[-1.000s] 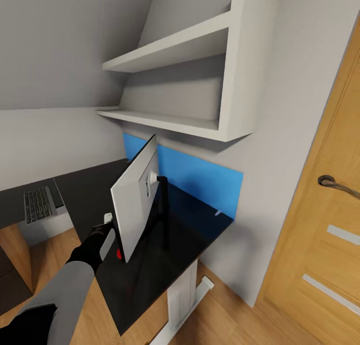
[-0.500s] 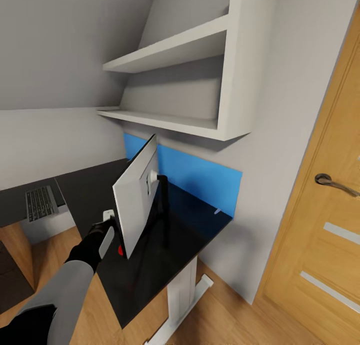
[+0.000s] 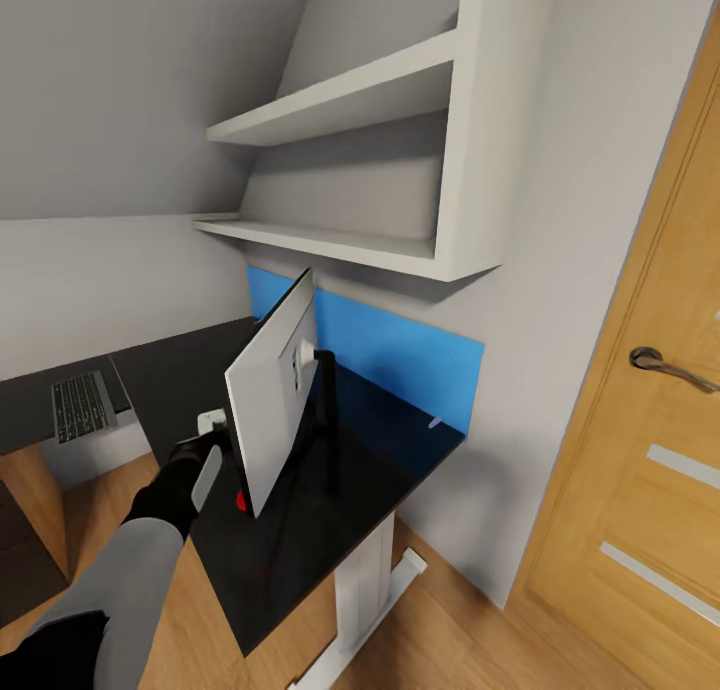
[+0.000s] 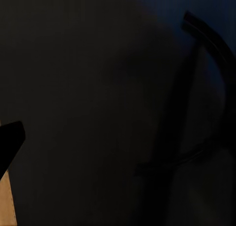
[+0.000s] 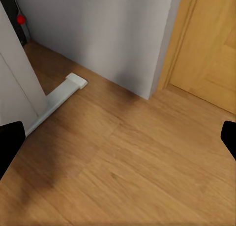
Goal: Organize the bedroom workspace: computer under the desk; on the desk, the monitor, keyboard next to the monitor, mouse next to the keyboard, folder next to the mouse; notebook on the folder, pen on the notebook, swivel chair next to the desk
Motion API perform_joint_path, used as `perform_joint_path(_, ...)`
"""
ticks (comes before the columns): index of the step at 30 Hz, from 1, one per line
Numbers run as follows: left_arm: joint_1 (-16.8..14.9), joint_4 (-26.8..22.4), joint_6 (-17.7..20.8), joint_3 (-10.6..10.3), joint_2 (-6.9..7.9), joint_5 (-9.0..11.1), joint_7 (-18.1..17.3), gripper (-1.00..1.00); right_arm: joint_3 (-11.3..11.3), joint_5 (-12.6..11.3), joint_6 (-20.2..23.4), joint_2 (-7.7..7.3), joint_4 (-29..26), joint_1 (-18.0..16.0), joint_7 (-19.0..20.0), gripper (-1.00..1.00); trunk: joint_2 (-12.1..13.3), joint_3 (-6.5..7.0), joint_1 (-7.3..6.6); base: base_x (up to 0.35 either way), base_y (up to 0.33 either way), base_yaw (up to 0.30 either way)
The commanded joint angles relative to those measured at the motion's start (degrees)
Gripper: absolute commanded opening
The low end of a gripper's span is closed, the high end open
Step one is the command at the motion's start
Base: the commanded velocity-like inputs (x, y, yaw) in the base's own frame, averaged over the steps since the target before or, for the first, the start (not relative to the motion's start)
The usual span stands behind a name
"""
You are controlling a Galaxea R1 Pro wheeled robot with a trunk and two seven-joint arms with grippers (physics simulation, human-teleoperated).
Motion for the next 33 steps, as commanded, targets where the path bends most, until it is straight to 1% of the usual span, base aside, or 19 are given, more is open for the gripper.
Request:
perform_joint_path(1, 0.0, -0.6, 0.3, 0.3, -0.02, 0.2, 0.2, 1.0, 0.1, -0.3, -0.2, 0.0, 0.1, -0.1, 0.1, 1.0, 0.0, -0.07, 0.0, 0.0, 0.0, 0.0)
perform_joint_path(8, 0.0, -1.8, 0.5, 0.6, -0.07, 0.2, 0.2, 1.0, 0.1, -0.3, -0.2, 0.04, 0.1, -0.1, 0.1, 1.0, 0.0, 0.08, 0.0, 0.0, 0.0, -0.038)
perform_joint_path(25, 0.0, -2.0, 0.5, 0.6, -0.26, 0.2, 0.2, 1.0, 0.1, -0.3, -0.2, 0.08, 0.1, -0.1, 0.1, 1.0, 0.0, 1.22, 0.0, 0.0, 0.0, -0.151)
perform_joint_path(33, 0.0, -2.0, 0.5, 0.6, -0.28, 0.2, 0.2, 1.0, 0.1, -0.3, -0.2, 0.09, 0.1, -0.1, 0.1, 1.0, 0.0, 1.54, 0.0, 0.0, 0.0, -0.065)
